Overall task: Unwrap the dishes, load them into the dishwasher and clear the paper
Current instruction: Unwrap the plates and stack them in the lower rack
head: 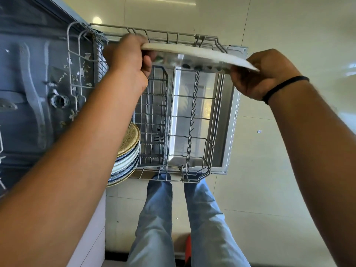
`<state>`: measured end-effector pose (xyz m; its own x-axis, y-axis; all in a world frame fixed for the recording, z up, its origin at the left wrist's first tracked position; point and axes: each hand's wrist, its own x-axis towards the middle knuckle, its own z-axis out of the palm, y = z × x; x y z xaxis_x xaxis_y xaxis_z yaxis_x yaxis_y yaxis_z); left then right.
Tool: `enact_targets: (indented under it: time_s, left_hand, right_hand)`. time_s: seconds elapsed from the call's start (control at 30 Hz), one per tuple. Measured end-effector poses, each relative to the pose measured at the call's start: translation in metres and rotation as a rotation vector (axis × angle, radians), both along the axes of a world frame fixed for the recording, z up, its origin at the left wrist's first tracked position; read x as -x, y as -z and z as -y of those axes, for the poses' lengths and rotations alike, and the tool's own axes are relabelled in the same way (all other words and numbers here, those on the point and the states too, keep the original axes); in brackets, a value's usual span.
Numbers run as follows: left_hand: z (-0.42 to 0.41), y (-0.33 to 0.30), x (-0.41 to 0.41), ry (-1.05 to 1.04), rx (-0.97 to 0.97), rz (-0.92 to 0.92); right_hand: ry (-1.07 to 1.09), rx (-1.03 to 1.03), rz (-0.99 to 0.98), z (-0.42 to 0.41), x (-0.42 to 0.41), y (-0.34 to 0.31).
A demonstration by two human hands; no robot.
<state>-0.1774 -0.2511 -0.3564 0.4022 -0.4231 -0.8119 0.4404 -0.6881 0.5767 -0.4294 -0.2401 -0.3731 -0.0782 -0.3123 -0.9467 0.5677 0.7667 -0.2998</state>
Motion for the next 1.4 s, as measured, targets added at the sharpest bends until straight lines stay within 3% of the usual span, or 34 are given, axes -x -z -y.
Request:
enact_targets:
  time_s: [0.23, 0.8, 1.13, 1.4]
  left_hand:
    - [0.024, -0.002, -0.011, 0.004, 0.041, 0.015]
    - [-0.011, 0.046, -0.025, -0.05, -0.15, -0.043]
    - [-0.006, 0.056, -0.032, -0.057, -0.146, -0.053]
    - [-0.007, 0.057, -0.036, -0.025, -0.143, -0.107]
  right_hand:
    - [0.053, 0.03, 0.055, 0.0, -0.005, -0.007]
    - [-0.181, -0.084, -0.145, 0.005, -0.023, 0.043]
    - [-0.171, -0.093, -0.25, 0.007, -0.032, 0.054]
    - [-0.152, -0.115, -0.214, 0.003, -0.021, 0.059]
